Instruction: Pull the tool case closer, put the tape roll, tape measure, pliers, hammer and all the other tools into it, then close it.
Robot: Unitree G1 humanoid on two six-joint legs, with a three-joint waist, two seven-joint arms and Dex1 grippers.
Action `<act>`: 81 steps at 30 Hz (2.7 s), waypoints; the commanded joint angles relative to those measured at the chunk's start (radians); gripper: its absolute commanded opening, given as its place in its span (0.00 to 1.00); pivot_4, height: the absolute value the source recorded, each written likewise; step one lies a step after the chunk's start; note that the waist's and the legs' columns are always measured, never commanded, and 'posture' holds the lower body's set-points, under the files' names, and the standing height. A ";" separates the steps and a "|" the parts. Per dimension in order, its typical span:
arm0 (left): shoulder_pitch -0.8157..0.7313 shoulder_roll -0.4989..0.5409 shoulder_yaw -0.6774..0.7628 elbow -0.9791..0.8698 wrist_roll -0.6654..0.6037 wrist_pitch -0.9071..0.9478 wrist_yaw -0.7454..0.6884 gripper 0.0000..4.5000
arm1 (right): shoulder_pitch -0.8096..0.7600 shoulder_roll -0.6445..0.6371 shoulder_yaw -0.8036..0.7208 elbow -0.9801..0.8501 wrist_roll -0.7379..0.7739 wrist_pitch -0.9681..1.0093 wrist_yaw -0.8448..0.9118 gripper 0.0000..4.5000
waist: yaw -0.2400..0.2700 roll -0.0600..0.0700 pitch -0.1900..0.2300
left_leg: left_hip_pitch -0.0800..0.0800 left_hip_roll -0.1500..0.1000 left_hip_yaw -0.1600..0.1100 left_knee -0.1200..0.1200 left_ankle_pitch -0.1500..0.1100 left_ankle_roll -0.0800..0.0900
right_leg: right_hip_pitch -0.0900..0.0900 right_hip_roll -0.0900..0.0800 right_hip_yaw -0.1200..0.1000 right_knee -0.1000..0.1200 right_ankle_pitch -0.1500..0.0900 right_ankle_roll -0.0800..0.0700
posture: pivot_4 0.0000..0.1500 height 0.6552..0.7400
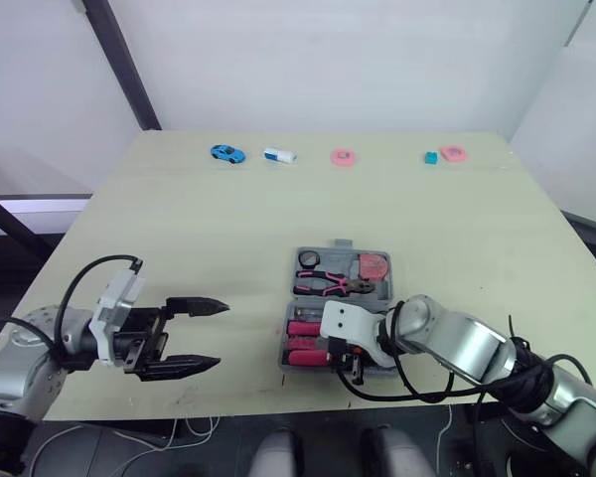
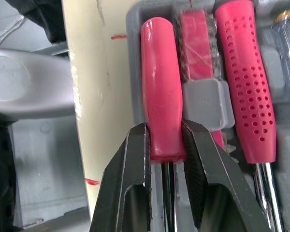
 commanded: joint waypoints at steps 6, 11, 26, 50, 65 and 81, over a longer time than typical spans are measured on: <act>0.003 0.006 0.003 -0.020 0.022 -0.061 -0.059 1.00 | 0.002 0.072 0.013 0.086 -0.041 -0.067 0.019 0.26 | -0.004 -0.002 -0.001 | 0.002 0.000 0.000 0.000 0.000 0.000 | 0.001 0.001 0.000 0.002 0.000 0.000 | 1.00 1.00; 0.007 0.004 -0.015 -0.019 0.035 -0.105 -0.059 1.00 | 0.041 0.076 -0.029 0.054 -0.038 -0.099 0.019 0.68 | -0.003 -0.002 -0.001 | 0.004 0.000 0.000 0.001 0.000 0.000 | 0.003 0.001 0.000 0.004 0.000 0.000 | 1.00 1.00; -0.025 -0.090 -0.016 0.012 0.070 -0.103 -0.059 1.00 | 0.410 0.100 -0.385 0.158 0.068 -0.673 0.123 0.44 | 0.003 -0.002 -0.001 | 0.003 0.000 -0.001 0.013 0.000 0.000 | 0.004 0.001 0.001 0.011 -0.001 0.000 | 1.00 1.00; 0.016 -0.255 0.060 0.018 0.174 -0.093 -0.008 1.00 | 0.439 0.104 -0.233 0.587 -0.257 -1.030 0.154 0.01 | 0.002 -0.003 -0.014 | 0.033 0.001 0.002 0.009 0.000 0.000 | 0.028 0.000 0.003 0.012 -0.006 -0.001 | 1.00 1.00; 0.035 -0.525 0.136 -0.093 0.309 0.013 0.577 1.00 | 0.624 0.086 -0.741 0.134 0.134 -0.833 0.014 0.06 | 0.006 0.000 -0.010 | 0.030 0.000 0.001 0.008 0.000 0.000 | 0.028 0.000 0.003 0.010 -0.006 -0.001 | 1.00 1.00; 0.102 -0.434 0.230 0.007 0.364 0.002 0.552 1.00 | 1.007 -0.203 -1.148 0.084 0.200 -0.858 0.129 0.99 | 0.001 0.002 -0.009 | 0.031 0.000 0.002 -0.003 0.000 0.000 | 0.028 0.000 0.003 0.000 -0.006 -0.001 | 1.00 1.00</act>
